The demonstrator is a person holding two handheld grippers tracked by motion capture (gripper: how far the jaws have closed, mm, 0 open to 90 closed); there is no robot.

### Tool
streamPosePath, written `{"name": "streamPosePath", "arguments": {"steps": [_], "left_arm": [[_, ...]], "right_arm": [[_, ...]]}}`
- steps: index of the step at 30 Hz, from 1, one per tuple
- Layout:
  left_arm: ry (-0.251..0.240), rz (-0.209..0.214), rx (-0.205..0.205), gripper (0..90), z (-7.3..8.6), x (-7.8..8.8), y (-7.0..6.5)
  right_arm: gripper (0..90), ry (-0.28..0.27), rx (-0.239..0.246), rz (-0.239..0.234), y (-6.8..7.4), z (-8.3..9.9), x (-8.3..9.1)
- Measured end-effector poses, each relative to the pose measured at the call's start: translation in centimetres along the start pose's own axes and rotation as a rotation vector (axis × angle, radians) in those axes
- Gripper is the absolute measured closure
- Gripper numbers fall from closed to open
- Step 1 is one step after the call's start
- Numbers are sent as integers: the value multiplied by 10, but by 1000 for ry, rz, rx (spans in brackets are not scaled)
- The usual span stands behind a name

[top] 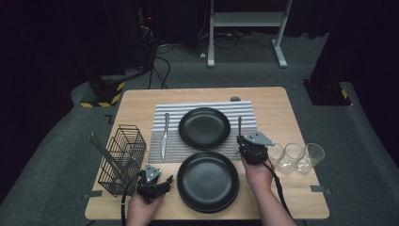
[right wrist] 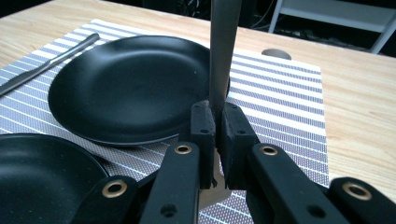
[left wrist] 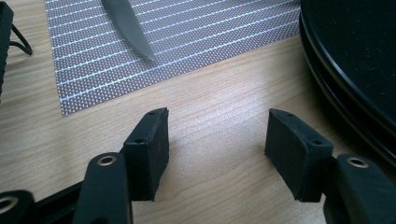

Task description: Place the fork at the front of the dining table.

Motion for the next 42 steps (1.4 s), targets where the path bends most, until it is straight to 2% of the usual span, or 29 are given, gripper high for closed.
{"name": "streamPosePath", "arguments": {"steps": [5, 15, 18, 32, 39, 42], "left_arm": [[0, 1, 0, 397, 0, 0, 0], [0, 5, -3, 398, 0, 0, -1], [-1, 6, -7, 397, 0, 0, -1], [-2, 13, -10, 395, 0, 0, -2], [-2, 13, -11, 395, -1, 0, -2], [-3, 15, -12, 395, -1, 0, -2]], "right_arm": [[846, 21, -6, 3, -2, 6, -5], [847, 27, -23, 6, -5, 4, -10], [847, 30, -15, 15, -6, 3, -11], [846, 26, -44, 47, -8, 0, -21], [847, 37, -39, 65, -7, -4, -29], [847, 40, -54, 74, -10, -5, -34]]}}
Point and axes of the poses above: each handheld gripper's, and its own axes: x roughly backward along the jaws, z roughly out of its underside, y roughly to its left, the point moved 9 cm from there along -x, roughly forward along the jaws, and after that the axes turned 6 degrees about -z, right-handed, at the moved point
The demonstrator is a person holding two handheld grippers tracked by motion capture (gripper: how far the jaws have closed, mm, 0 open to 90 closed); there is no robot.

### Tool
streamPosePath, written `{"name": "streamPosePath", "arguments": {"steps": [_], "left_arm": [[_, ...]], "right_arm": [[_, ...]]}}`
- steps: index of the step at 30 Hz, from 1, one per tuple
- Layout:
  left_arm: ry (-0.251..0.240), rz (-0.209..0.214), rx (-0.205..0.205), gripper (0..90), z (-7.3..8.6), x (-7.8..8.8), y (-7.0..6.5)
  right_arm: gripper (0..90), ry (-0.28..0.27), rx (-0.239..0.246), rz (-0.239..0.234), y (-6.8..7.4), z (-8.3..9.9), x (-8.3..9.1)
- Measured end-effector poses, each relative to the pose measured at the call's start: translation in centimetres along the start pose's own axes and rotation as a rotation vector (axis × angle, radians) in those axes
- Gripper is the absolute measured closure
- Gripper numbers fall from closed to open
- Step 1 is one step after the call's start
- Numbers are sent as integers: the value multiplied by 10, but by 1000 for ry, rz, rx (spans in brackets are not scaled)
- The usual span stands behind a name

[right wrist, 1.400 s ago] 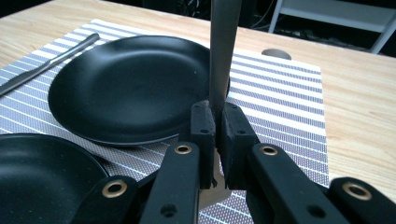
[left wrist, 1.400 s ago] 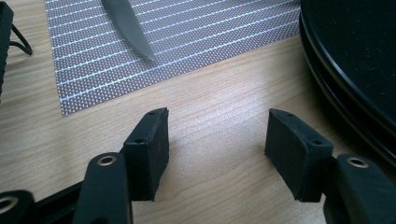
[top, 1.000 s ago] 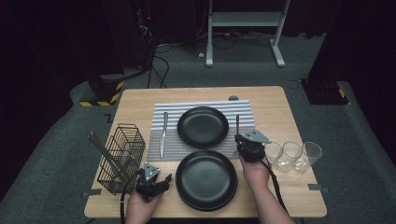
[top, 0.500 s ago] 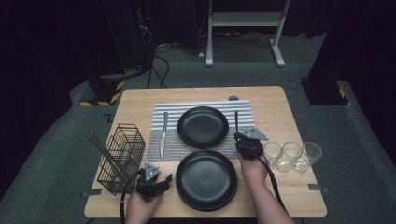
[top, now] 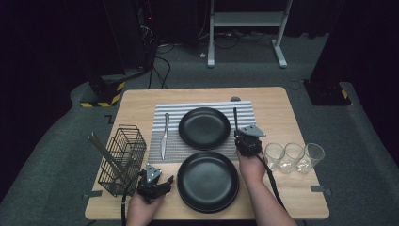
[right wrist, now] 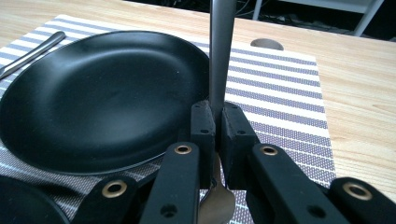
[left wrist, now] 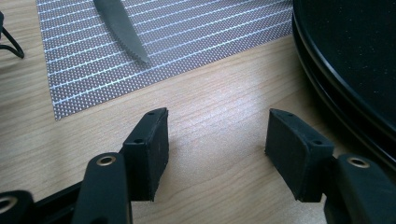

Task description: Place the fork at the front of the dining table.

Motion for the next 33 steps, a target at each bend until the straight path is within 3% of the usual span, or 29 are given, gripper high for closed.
{"name": "streamPosePath", "arguments": {"steps": [13, 33], "left_arm": [[0, 3, -2, 396, 0, 0, 0], [-2, 11, 1, 400, 0, 0, 0]], "right_arm": [[845, 18, -30, 42, -7, -4, -20], [847, 74, -31, 78, -15, -5, -41]]}}
Point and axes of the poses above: each handheld gripper's, and its own axes: x roughly backward along the jaws, z roughly out of its underside, y roughly to its left, the point moved 9 cm from there along -x, roughly forward along the jaws, and after that the axes turned 6 degrees about -z, right-handed, at the moved point
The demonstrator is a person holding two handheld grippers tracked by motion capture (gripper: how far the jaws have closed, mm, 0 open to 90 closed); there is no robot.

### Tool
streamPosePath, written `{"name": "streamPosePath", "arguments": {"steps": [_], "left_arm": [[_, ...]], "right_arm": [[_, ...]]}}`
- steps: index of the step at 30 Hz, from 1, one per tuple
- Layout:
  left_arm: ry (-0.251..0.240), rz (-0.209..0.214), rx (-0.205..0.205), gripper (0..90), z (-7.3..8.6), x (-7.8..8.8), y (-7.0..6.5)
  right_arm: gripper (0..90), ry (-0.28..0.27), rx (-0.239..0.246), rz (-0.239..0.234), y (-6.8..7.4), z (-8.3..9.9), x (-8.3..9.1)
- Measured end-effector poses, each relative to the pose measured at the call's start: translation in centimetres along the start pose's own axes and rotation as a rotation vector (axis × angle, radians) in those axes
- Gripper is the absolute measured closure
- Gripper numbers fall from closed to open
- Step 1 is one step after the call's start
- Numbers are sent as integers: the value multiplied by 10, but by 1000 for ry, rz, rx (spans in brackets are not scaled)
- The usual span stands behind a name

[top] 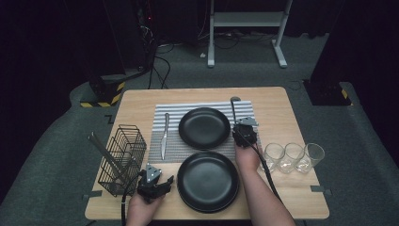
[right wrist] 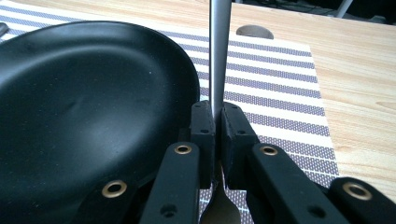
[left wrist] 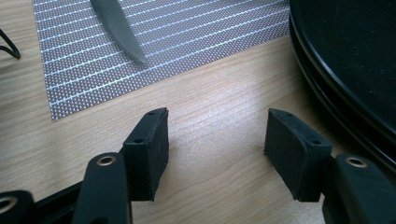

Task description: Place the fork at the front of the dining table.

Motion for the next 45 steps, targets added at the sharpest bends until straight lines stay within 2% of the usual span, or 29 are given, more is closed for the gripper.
{"name": "streamPosePath", "arguments": {"steps": [10, 26, 45], "left_arm": [[0, 4, 5, 399, 0, 0, 0], [0, 16, 13, 397, 0, 0, 1], [-3, 24, 21, 399, -1, 0, 1]], "right_arm": [[848, 13, -41, 1, -7, 1, -8], [850, 37, -17, 21, -9, 0, -21], [855, 55, -44, 17, -16, 2, -25]]}}
Point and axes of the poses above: each handheld gripper's, and its own axes: x roughly backward along the jaws, z roughly out of its underside, y roughly to its left, the point moved 9 cm from there along -x, roughly forward along the jaws, and after that the axes turned 6 degrees about -z, right-handed, at the moved point
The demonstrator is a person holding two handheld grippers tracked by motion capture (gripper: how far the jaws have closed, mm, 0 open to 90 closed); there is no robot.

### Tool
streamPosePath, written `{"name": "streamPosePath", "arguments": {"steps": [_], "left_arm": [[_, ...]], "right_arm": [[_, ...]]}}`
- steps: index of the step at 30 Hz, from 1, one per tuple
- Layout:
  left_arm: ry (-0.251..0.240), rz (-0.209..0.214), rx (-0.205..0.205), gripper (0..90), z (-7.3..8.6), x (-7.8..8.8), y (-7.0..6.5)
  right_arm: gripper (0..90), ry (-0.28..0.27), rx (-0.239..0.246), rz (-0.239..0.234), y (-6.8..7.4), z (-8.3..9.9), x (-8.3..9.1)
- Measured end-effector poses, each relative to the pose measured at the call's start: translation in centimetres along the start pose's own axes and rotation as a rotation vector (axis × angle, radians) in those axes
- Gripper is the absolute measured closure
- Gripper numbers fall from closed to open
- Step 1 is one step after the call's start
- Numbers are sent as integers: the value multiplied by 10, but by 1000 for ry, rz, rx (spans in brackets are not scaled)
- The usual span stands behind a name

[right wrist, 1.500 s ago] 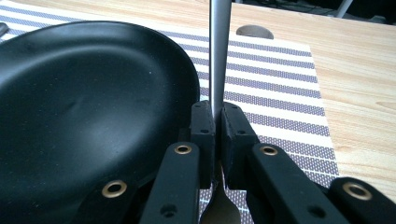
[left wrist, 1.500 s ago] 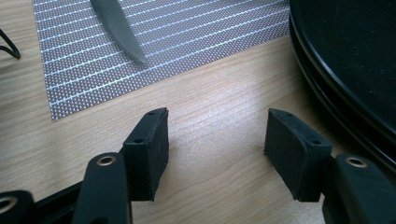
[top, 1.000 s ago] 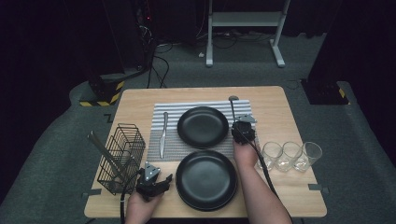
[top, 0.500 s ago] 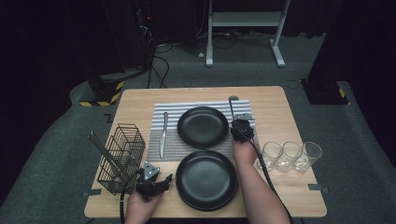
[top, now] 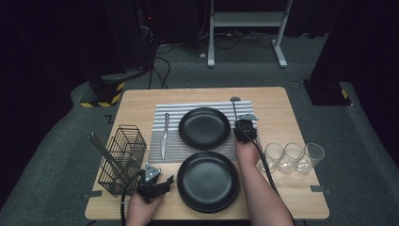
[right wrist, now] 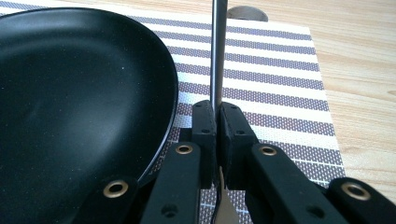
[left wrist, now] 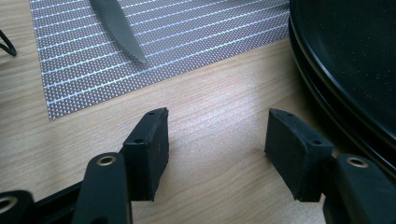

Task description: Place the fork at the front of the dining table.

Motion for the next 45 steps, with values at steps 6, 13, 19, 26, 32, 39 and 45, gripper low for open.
{"name": "streamPosePath", "arguments": {"steps": [6, 13, 19, 26, 32, 39, 45], "left_arm": [[0, 2, 2, 399, 0, 0, 0], [-1, 5, 7, 399, 0, 0, 0], [0, 9, 9, 397, 0, 0, 0], [-1, 8, 8, 396, 0, 0, 0], [-3, 11, 15, 396, 0, 0, 1], [-1, 17, 17, 398, 0, 1, 1], [-5, 22, 25, 397, -1, 0, 1]], "right_arm": [[857, 2, -7, -6, 1, -1, 2], [859, 4, -19, -32, 9, -1, 7], [859, 19, -34, -25, 8, 1, 8], [858, 32, -52, -33, 9, 6, 4], [859, 45, -63, -24, 4, 7, 2], [863, 73, -78, -24, -2, 10, -2], [864, 90, -87, -19, -7, 12, -5]]}}
Point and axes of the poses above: each handheld gripper's, and its own axes: x roughly backward along the jaws, z roughly out of its underside, y roughly to its left, the point moved 9 cm from there along -x, roughly forward along the jaws, and after that the axes turned 6 degrees about -z, right-handed, at the moved point
